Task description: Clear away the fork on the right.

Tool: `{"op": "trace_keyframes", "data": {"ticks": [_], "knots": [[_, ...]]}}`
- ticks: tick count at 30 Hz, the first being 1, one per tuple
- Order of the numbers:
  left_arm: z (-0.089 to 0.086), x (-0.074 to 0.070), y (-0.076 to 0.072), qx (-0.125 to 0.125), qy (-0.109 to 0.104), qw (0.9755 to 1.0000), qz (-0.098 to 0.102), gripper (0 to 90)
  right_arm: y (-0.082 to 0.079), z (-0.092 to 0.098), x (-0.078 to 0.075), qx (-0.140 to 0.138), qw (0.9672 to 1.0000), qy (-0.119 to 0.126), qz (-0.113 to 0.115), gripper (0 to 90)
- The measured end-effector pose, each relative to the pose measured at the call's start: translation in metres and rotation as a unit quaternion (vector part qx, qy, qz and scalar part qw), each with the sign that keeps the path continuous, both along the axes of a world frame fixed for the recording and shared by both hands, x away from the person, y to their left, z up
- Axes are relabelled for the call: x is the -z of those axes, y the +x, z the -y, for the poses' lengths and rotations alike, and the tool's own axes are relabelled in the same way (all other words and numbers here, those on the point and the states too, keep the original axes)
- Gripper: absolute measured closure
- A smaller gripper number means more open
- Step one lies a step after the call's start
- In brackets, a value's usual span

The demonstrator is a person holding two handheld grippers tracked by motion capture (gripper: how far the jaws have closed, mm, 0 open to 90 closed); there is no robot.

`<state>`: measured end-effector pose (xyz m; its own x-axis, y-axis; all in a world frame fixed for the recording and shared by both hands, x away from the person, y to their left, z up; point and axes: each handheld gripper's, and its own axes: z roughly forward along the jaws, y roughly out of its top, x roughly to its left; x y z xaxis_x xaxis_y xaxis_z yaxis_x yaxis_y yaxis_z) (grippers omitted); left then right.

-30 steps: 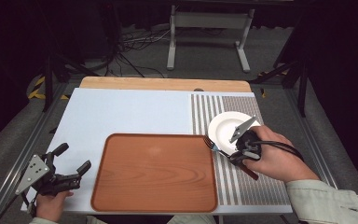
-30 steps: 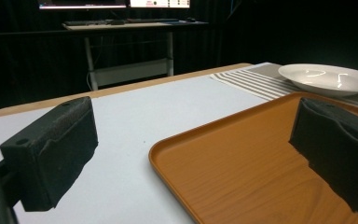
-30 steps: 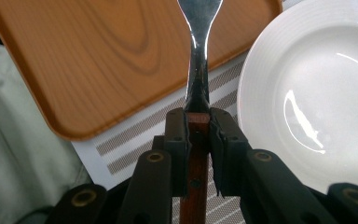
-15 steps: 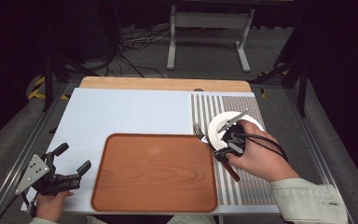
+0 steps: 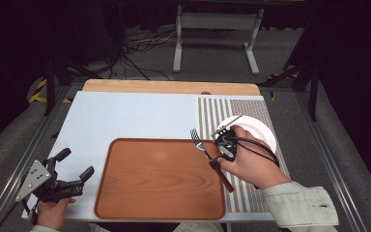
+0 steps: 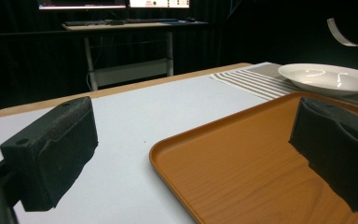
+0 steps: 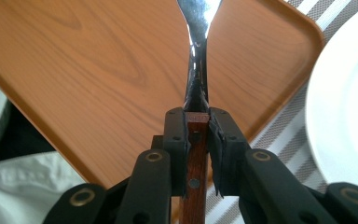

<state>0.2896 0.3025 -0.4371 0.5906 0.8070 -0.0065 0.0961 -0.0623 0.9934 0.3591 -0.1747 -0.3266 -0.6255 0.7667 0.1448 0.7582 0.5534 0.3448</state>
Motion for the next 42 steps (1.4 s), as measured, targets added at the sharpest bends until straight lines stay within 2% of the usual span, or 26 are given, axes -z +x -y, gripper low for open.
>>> {"op": "trace_keyframes", "data": {"ticks": [3, 7, 14, 17, 28, 35, 42], "knots": [[0.0, 0.0, 0.0, 0.0, 0.0, 1.0, 0.0, 1.5, 0.002, -0.005, 0.003, 0.022, 0.9994, 0.009, -0.024, 78.7], [-0.001, 0.0, 0.0, -0.001, 0.001, 1.0, 0.001, 1.5, 0.004, -0.013, 0.009, 0.035, 0.9986, 0.008, -0.039, 78.7], [-0.001, 0.0, 0.0, -0.001, 0.002, 1.0, 0.001, 1.5, 0.005, -0.021, 0.016, 0.049, 0.9977, 0.007, -0.047, 78.7], [-0.001, 0.0, 0.0, -0.001, 0.001, 1.0, 0.002, 1.5, 0.006, -0.022, 0.021, 0.065, 0.9966, -0.004, -0.051, 78.6], [-0.001, -0.001, 0.0, 0.0, 0.003, 1.0, 0.002, 1.5, 0.009, -0.024, 0.031, 0.079, 0.9945, -0.011, -0.067, 78.6], [0.0, 0.0, 0.0, 0.0, 0.002, 1.0, 0.001, 1.5, 0.015, -0.025, 0.047, 0.102, 0.9895, -0.028, -0.098, 78.5], [0.0, -0.001, 0.0, 0.001, 0.002, 1.0, 0.002, 1.5, 0.016, -0.028, 0.056, 0.1, 0.9883, -0.037, -0.11, 78.5]]}}
